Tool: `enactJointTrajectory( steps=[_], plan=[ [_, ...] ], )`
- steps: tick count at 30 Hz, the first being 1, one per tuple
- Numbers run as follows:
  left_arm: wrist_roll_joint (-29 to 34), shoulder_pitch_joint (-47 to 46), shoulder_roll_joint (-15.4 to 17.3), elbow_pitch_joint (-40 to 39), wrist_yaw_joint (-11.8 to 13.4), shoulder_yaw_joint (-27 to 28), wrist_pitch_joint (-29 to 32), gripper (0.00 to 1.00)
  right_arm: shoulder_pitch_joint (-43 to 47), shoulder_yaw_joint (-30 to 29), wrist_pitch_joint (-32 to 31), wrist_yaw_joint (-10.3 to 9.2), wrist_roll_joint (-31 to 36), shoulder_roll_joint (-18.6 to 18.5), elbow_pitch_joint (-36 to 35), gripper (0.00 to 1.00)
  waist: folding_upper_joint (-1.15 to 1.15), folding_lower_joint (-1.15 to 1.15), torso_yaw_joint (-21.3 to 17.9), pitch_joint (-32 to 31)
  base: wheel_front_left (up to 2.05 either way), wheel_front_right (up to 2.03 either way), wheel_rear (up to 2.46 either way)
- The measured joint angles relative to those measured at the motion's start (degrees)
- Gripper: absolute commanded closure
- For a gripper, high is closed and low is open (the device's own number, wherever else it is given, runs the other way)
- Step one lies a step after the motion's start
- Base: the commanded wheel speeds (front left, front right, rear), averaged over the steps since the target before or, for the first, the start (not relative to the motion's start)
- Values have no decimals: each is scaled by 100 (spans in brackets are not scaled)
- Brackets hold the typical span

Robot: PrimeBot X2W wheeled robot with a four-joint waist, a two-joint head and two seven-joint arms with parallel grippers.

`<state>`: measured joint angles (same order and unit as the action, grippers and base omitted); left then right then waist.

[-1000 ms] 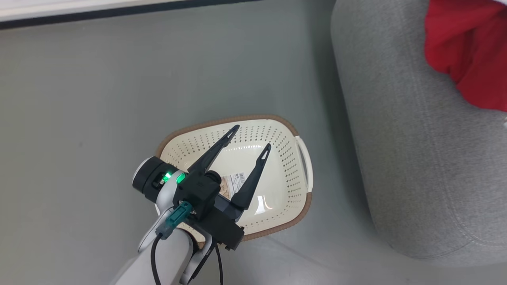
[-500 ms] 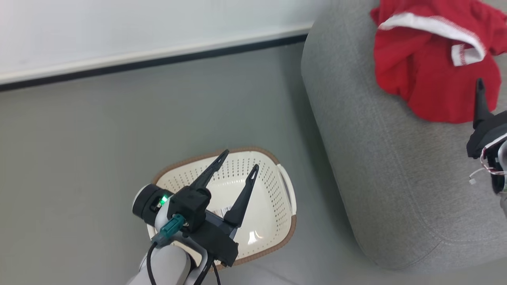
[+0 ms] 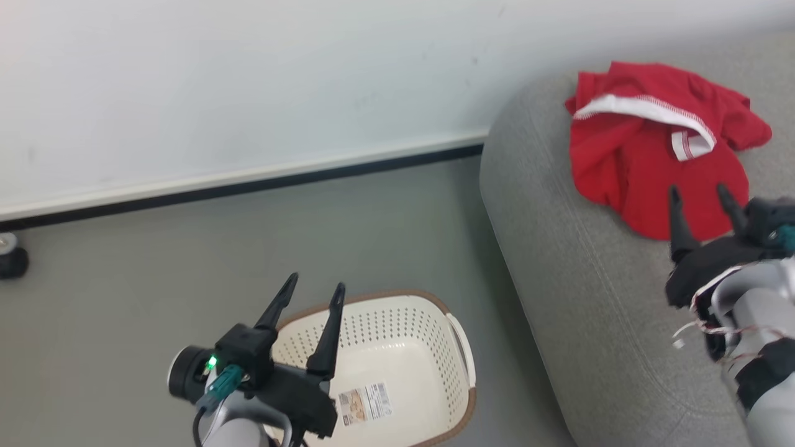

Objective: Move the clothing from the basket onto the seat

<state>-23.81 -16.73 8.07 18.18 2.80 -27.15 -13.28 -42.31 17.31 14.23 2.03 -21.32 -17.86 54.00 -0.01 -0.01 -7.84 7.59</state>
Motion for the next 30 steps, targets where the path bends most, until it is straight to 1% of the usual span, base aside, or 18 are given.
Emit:
enactJointTrajectory(
  steps=[3, 5, 9, 12, 14, 17, 22, 26, 27, 30],
  plan=[
    [-24, 174, 53, 62, 83, 110, -2, 0, 287, -2, 4, -1, -54, 152, -168, 0, 0, 0, 96, -216, 0, 0, 0],
    [-32, 233, 69, 81, 96, 147, -3, 0, 386, -2, 4, -1, -60, 183, -216, 0, 0, 0, 131, -286, 0, 0, 0],
    [-56, 653, 208, 27, 185, 342, -48, 0, 990, -12, 4, -8, -111, 350, -683, 0, 0, 0, 330, -619, 0, 0, 0],
    [-75, 905, 344, -68, 245, 498, -54, 0, 1332, -11, 4, -80, -111, 450, -1070, 0, 0, 0, 474, -767, 0, 0, 0],
    [-86, 1051, 426, -146, 276, 619, -56, 0, 1549, -5, 5, -140, -109, 525, -1341, 0, 1, 0, 566, -848, 0, 0, 0],
    [-90, 1280, 531, -285, 325, 805, -65, 0, 1859, 34, 5, -278, -67, 633, -1745, 0, 1, 1, 682, -955, 0, 0, 0],
    [-90, 1582, 631, -499, 334, 1013, -71, 0, 2396, 60, 5, -560, 41, 735, -2486, 0, 0, 1, 785, -1075, 0, 0, 0],
    [-81, 1860, 677, -687, 382, 1216, -102, 0, 2944, 73, 7, -710, 157, 828, -3107, 0, 1, 1, 783, -1128, 0, 0, 0],
    [-81, 1860, 677, -687, 382, 1216, -102, 0, 2944, 73, 7, -710, 157, 828, -3107, 0, 1, 1, 783, -1128, 0, 0, 0],
    [-81, 2075, 689, -805, 383, 1319, -102, 0, 3274, 34, 7, -760, 176, 899, -3489, 0, 1, 1, 749, -1160, 0, 0, 0]
  ],
)
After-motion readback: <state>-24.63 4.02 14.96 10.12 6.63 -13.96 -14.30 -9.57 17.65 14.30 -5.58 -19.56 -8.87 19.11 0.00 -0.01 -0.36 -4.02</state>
